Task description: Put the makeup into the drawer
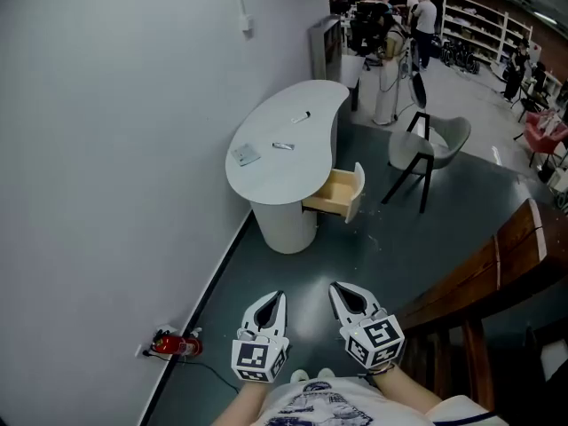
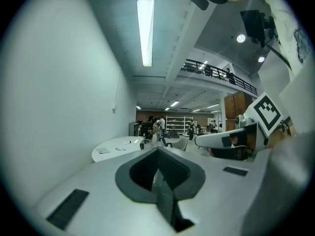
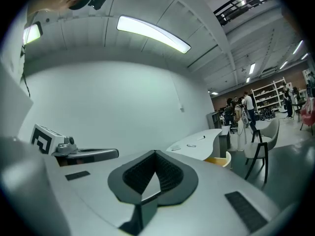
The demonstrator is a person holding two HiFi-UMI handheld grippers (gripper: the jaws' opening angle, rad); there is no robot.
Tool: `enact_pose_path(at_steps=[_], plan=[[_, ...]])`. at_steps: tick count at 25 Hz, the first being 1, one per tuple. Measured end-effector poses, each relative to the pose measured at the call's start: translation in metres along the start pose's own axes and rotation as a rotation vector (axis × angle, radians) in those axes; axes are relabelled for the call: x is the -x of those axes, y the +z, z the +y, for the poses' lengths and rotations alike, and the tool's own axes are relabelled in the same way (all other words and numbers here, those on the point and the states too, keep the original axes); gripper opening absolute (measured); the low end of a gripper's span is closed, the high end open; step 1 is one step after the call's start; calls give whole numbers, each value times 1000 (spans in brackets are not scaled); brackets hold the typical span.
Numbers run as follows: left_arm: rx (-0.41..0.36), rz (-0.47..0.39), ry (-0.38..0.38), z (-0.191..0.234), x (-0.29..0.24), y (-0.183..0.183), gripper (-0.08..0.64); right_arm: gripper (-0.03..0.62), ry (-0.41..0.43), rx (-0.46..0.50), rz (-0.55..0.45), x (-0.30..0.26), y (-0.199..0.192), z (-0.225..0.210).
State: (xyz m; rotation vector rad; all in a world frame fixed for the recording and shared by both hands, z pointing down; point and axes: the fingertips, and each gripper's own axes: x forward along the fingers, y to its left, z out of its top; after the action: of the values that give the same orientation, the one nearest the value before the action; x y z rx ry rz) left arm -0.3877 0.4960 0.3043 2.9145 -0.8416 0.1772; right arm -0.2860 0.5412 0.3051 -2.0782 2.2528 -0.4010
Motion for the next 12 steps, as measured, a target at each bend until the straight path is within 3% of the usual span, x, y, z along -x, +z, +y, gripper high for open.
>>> enact_pose_path(at_steps=[12], plan=[[5,0,11,-12,7,-10,40,20,21,-33,7,11,-13,-3]])
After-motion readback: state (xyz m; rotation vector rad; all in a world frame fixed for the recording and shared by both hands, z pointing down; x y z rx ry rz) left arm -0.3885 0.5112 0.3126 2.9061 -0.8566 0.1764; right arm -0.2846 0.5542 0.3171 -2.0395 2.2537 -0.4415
